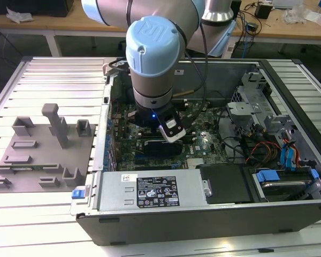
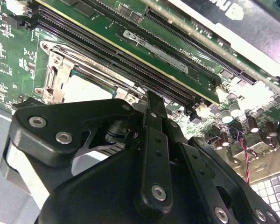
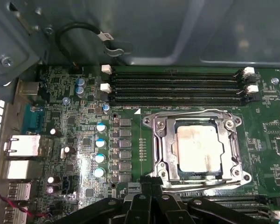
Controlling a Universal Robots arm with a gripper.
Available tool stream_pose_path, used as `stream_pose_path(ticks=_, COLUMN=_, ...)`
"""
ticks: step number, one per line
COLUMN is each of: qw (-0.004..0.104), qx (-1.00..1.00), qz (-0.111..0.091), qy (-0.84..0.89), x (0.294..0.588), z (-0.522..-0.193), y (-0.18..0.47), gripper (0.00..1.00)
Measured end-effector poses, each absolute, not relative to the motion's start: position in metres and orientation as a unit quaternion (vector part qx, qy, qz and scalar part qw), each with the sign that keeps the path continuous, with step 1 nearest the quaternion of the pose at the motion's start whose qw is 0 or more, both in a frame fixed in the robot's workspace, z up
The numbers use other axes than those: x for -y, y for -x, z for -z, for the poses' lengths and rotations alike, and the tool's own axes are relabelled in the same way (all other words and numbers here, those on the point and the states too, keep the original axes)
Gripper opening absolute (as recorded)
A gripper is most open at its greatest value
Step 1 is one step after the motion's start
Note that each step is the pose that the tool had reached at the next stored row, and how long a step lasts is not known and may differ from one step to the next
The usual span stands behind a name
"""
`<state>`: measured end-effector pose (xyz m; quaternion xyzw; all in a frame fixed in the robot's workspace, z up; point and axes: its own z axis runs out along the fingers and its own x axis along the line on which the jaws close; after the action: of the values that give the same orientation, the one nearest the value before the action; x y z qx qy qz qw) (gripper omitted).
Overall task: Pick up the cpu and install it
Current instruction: 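Install the second cpu locking lever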
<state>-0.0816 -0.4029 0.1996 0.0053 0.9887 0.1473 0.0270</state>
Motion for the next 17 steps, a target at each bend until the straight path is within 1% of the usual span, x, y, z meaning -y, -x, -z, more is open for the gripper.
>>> stream_pose_path(ticks=9, qw=0.027, qx=-0.987, qz=-0.155, qy=-0.006, x=0.4018, z=-0.1953, y=0.0816, gripper=0.11)
stream_pose_path(ticks=17, qw=0.027, qx=-0.987, qz=-0.156, qy=-0.006, x=0.4018, z=-0.1930, y=0.0816, gripper=0.11)
